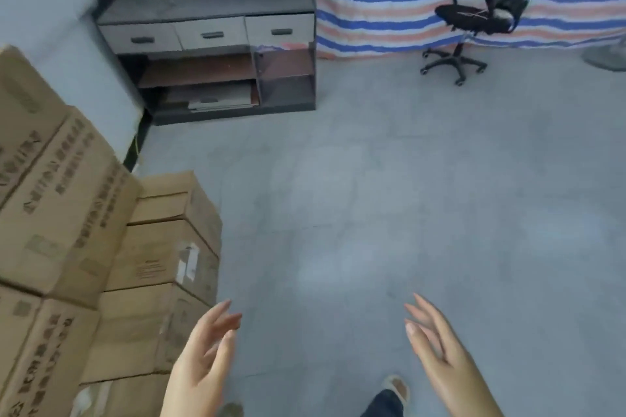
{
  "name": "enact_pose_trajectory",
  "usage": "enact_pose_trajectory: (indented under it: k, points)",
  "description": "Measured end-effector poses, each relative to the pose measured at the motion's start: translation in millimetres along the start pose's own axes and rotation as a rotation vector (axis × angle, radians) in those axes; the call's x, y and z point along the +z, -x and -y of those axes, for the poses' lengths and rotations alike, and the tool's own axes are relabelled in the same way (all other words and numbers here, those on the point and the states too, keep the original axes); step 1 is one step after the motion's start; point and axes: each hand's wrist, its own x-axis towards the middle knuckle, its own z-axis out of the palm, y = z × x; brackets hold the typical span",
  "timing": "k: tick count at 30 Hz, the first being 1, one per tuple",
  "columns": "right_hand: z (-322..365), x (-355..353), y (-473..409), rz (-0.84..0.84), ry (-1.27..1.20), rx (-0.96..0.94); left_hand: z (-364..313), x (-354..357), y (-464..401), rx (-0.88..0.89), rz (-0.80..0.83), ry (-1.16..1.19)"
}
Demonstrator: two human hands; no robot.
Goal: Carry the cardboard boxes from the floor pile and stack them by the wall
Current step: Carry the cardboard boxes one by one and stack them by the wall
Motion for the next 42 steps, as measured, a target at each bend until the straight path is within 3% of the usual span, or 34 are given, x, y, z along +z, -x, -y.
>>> enact_pose_trajectory:
  k: [10,21,27,32,37,42]
  points:
    - [-14.1,-173.6,-59.8,-0.229,-0.098,0.095,-60.3,204.2,-39.1,0.018,0.212,-0.004]
    - [-27.0,-260.8,-122.6,-0.498,-0.266,0.173,-119.9,338.3,-120.1,0.071,0.423,-0.153]
    - [-15.4,-308.5,-213.7,-0.626,-0.289,0.178,-155.2,429.8,-210.4,0.067,0.521,-0.143]
    - [36.3,-356.0,-320.0,-0.757,-0.317,0.125,-222.6,501.0,-316.8,0.159,0.587,-0.148]
    - [75.8,-401.8,-411.0,-0.781,-0.215,0.083,-277.1,573.1,-401.4,0.208,0.695,-0.217]
    - [77.1,-450.5,-466.4,-0.832,-0.311,0.119,-305.5,660.7,-440.7,0.197,0.77,-0.232]
